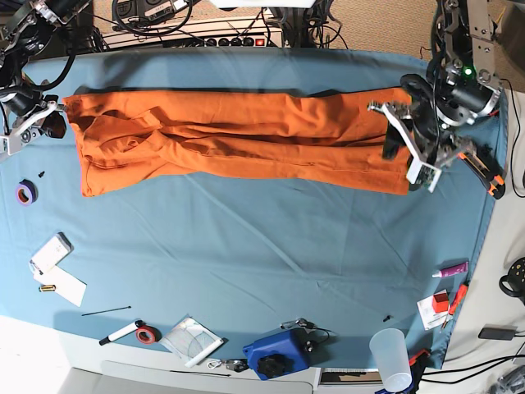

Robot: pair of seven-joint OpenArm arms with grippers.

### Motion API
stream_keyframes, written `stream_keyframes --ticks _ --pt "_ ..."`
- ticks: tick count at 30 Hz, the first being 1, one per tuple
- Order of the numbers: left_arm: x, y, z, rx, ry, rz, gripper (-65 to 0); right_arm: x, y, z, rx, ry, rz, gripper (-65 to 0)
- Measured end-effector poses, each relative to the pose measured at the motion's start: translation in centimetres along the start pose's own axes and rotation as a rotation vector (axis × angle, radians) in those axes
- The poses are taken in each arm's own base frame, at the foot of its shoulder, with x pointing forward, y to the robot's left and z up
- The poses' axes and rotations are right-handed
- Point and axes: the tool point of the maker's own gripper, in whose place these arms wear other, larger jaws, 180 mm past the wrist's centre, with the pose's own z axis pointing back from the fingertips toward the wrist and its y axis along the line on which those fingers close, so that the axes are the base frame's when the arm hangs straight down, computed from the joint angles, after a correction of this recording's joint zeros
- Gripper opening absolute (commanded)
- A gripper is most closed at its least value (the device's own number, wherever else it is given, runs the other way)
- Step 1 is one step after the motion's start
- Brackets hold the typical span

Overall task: Layout the t-shirt on the table in an organized manner, then fold the t-shirt properly
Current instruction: 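Fold the shirt lengthwise, bringing the held edge over with both grippers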

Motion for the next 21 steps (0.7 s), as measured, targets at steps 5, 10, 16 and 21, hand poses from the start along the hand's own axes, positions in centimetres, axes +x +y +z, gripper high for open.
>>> stream_keyframes --ticks 5,10,16,21 --pt "-0.8 2.6 -2.5 0.03 0.056 0.037 -38.0 -0.1 0.0 0.0 0.0 0.007 0.0 -65.0" --pt "-2.7 2.7 -5.9 -0.097 0.165 0.097 -37.9 -0.1 0.0 0.0 -0.001 0.008 0.0 -65.0" --pt "-3.2 4.4 -7.5 -0.084 0.228 0.129 -37.9 -0.1 0.0 0.0 0.0 0.007 0.0 -65.0" --pt "-4.6 4.4 -7.7 -0.089 0.28 0.146 -38.0 -0.1 0.0 0.0 -0.001 0.007 0.0 -65.0"
